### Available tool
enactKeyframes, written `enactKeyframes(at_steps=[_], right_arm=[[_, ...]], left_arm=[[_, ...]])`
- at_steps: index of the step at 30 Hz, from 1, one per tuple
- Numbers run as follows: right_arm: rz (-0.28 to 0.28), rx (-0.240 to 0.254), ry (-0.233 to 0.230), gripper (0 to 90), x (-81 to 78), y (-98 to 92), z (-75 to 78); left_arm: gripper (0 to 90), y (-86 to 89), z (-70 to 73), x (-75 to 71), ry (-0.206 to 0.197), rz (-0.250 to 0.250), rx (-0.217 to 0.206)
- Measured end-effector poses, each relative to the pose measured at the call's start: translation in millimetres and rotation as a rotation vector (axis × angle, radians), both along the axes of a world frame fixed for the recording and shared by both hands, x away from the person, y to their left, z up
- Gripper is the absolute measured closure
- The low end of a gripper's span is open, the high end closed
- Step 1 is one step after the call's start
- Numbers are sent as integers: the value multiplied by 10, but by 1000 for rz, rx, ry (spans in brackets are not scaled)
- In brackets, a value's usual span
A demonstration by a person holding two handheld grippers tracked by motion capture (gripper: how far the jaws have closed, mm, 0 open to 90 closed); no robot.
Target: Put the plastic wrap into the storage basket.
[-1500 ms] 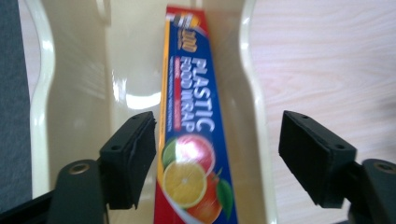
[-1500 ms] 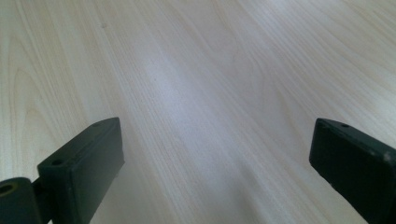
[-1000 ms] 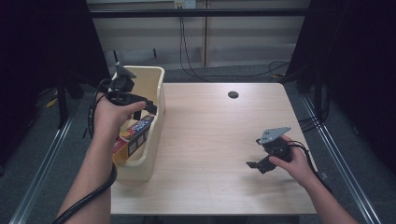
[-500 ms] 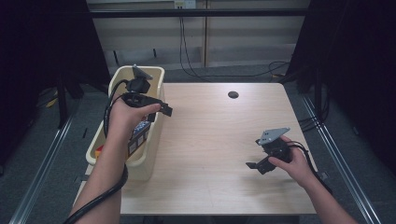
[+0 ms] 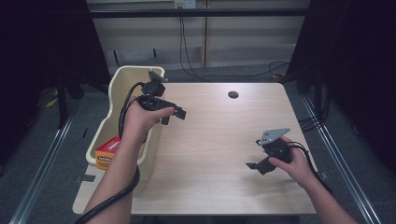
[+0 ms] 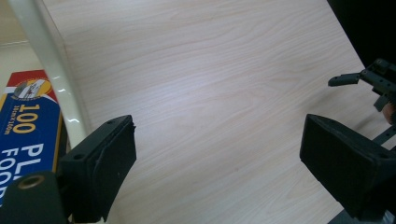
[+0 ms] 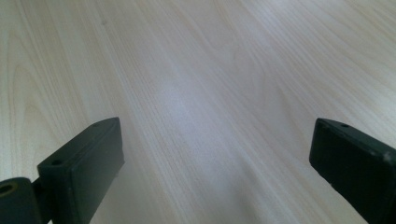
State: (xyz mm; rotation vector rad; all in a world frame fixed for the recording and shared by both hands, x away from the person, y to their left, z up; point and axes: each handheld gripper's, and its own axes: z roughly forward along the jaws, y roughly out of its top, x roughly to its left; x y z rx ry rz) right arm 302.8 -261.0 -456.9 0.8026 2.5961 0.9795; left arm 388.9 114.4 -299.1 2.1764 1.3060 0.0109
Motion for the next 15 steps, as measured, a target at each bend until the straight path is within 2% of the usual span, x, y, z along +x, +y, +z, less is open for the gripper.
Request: enactKeyframes(at_steps=[15], right_arm=[[-10,-4,9,30,2,-6,-50]], left_arm=[[103,-225,-219,-38,2,-76,-33]])
